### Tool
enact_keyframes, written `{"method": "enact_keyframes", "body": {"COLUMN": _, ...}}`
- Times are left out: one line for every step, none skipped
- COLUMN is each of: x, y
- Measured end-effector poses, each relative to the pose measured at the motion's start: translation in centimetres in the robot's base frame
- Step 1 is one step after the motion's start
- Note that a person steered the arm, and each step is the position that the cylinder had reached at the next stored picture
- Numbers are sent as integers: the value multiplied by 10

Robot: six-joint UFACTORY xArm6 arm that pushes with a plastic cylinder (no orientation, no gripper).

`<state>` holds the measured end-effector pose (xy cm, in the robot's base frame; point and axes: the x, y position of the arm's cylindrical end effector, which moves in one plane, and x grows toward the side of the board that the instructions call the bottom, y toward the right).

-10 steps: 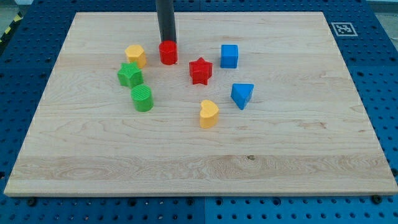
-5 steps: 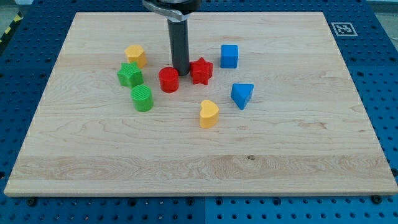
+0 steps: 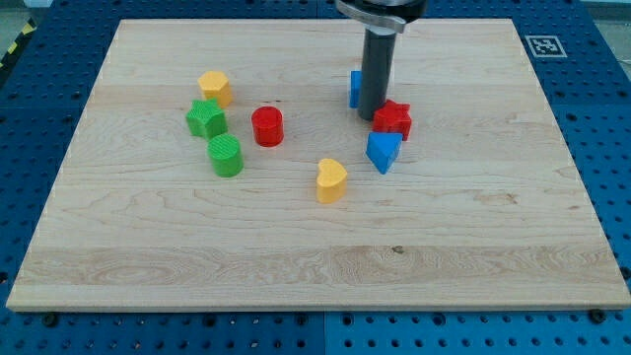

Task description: Place the red blocks parallel to each other

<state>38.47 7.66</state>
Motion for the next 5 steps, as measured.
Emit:
{"method": "enact_keyframes", "body": {"x": 0, "y": 24}}
{"method": "enact_keyframes", "body": {"x": -11, "y": 26}}
{"method": "enact_keyframes", "body": {"x": -29, "y": 26}}
{"method": "enact_keyframes", "body": {"x": -29, "y": 33}}
{"method": "enact_keyframes", "body": {"x": -29, "y": 33}}
